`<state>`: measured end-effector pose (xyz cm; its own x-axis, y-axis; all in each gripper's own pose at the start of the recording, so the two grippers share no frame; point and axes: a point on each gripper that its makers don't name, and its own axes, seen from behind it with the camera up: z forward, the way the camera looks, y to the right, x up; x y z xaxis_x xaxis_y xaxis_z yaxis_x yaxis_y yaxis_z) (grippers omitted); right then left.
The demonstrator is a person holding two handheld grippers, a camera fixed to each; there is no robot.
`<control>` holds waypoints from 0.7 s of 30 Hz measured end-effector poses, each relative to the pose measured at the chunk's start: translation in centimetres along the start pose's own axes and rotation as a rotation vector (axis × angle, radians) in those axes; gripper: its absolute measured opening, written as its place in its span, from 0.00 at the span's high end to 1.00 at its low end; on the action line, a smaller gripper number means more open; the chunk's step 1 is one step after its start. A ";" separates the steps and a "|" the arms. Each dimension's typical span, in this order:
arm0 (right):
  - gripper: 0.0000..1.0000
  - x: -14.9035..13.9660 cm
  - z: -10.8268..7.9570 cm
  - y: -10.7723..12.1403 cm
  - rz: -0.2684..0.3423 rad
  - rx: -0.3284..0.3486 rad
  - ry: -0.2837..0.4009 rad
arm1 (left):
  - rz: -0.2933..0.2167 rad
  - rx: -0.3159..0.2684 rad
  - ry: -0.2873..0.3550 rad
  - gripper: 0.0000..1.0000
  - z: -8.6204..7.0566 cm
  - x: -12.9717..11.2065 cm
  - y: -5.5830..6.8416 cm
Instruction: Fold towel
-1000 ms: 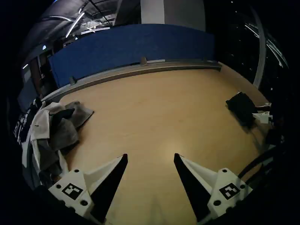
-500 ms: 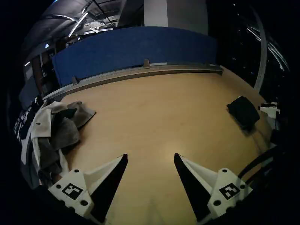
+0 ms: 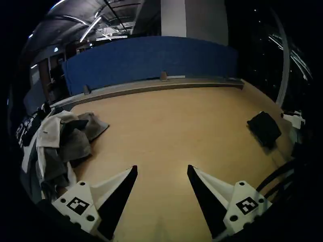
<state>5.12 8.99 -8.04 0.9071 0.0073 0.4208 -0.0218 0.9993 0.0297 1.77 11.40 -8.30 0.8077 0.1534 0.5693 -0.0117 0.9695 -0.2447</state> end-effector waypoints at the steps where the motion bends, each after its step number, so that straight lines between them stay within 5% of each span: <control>1: 0.00 0.7 0.0 -0.7 0.002 0.010 0.026 | -0.007 0.005 0.016 0.09 -0.1 0.3 -0.2; 8: 0.00 5.4 0.0 -4.9 -0.014 0.039 0.183 | -0.051 0.046 0.189 0.09 -1.2 4.4 -1.8; 15: 0.00 10.0 -0.1 -7.0 -0.008 0.018 0.347 | -0.058 0.108 0.419 0.09 -4.4 10.0 -3.8; 21: 0.00 11.1 0.3 -7.8 0.022 0.015 0.393 | -0.067 0.123 0.523 0.09 -6.4 12.6 -4.7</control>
<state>15.24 1.23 -3.32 0.9981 0.0445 0.0420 -0.0461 0.9982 0.0390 15.78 7.55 -4.97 0.9943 0.0051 0.1063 0.0066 0.9939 -0.1098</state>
